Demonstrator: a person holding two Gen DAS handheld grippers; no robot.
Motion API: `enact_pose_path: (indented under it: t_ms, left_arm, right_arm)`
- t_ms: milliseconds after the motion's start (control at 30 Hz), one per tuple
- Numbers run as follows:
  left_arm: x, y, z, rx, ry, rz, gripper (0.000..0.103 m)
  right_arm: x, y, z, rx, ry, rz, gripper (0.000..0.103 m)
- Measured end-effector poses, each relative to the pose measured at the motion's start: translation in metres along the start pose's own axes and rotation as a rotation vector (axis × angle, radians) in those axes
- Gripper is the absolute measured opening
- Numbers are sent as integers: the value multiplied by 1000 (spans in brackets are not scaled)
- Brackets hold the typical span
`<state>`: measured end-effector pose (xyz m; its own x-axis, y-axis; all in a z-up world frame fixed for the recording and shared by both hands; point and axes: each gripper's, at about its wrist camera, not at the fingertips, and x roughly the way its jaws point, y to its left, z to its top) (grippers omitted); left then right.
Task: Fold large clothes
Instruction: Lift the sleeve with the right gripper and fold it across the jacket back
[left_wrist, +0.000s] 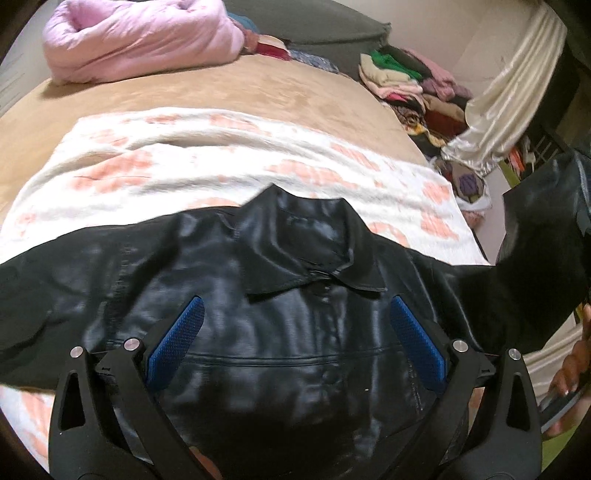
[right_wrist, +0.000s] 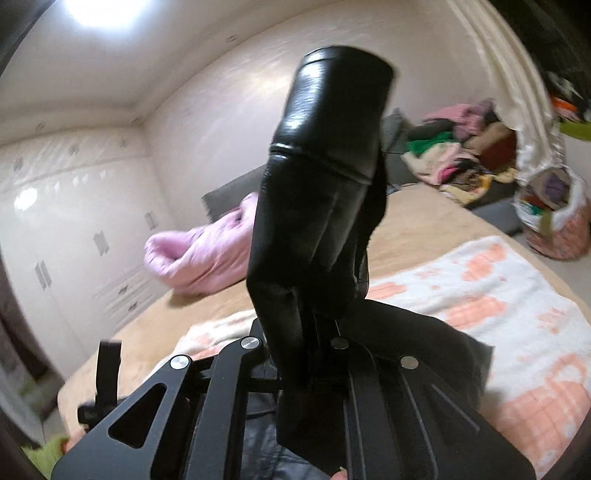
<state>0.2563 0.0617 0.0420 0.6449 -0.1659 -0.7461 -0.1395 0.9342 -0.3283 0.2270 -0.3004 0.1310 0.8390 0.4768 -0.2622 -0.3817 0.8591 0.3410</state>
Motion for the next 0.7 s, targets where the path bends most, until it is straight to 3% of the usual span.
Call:
enact_pose_path:
  t_ms: [167, 300, 700]
  left_arm:
    - [-25, 33, 3, -55, -35, -30, 94]
    - [-42, 61, 1, -112, -66, -68, 94]
    - [-75, 128, -23, -323, -136, -327, 94]
  right_arm:
    - [36, 38, -11, -91, 69, 70, 7]
    - [69, 76, -40, -177, 130, 85, 6]
    - [127, 153, -147, -386, 322, 100, 6]
